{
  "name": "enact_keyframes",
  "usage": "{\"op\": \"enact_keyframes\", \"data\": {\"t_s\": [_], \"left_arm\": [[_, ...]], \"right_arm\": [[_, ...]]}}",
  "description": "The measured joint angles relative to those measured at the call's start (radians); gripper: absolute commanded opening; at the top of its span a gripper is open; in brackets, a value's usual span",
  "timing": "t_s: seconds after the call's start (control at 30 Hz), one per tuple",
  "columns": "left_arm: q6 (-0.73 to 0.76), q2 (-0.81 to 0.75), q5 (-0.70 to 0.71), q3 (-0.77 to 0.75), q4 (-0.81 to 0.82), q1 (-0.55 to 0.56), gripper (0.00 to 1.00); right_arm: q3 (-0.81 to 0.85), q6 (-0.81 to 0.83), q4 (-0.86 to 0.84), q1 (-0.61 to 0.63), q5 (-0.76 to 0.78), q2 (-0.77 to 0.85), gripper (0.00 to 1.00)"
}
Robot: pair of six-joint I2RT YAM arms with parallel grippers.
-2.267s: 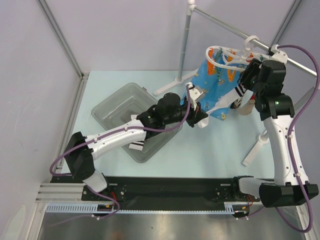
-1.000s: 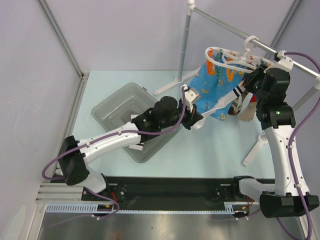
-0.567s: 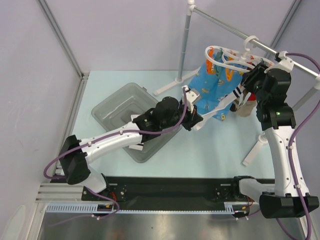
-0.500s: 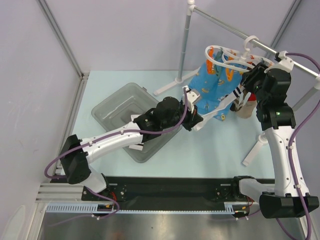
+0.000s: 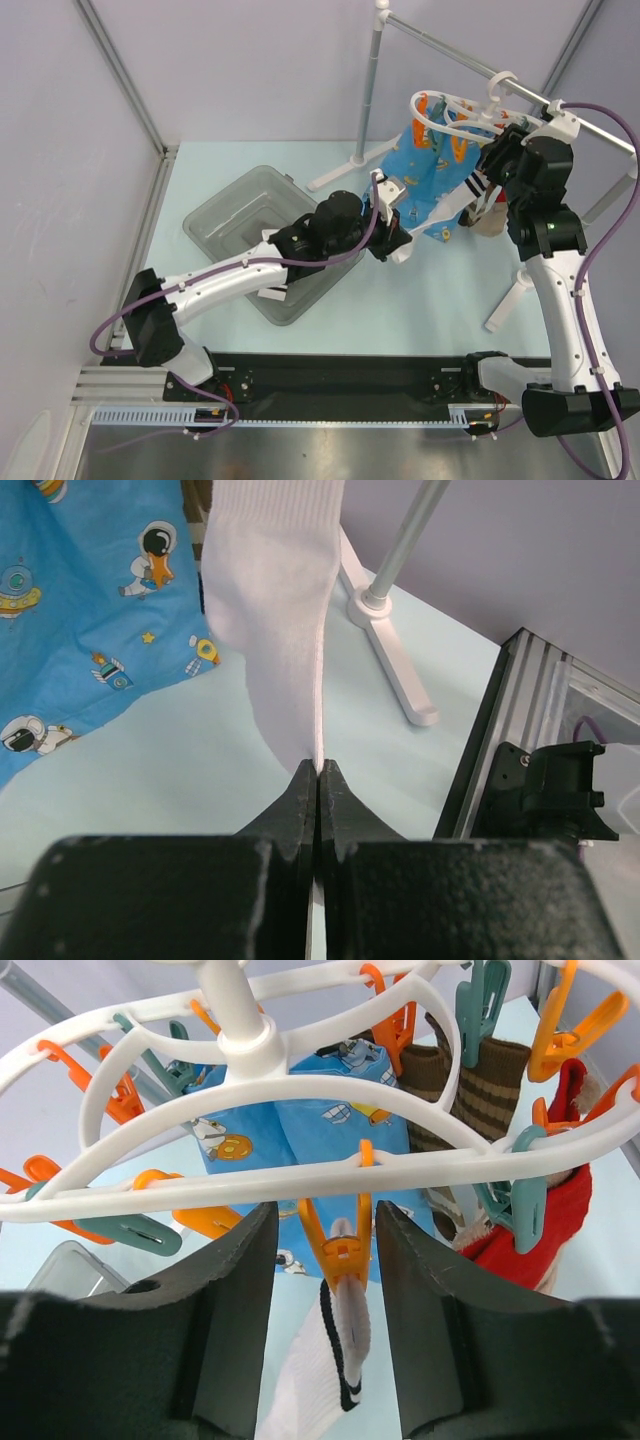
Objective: Remove the socks clipped to the hanger
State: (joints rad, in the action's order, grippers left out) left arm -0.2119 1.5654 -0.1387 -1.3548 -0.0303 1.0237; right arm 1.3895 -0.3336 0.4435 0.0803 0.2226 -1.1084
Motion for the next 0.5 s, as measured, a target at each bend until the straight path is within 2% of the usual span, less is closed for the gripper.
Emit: {"op": "enact_keyframes", "data": {"t_s": [0.5], "left_arm": [[0.002,0.000,0.001,0.000,0.000,0.038,0.00]], "right_arm": [[0.000,0.017,0.001,0.010,0.068,-0.019,0.45]]}}
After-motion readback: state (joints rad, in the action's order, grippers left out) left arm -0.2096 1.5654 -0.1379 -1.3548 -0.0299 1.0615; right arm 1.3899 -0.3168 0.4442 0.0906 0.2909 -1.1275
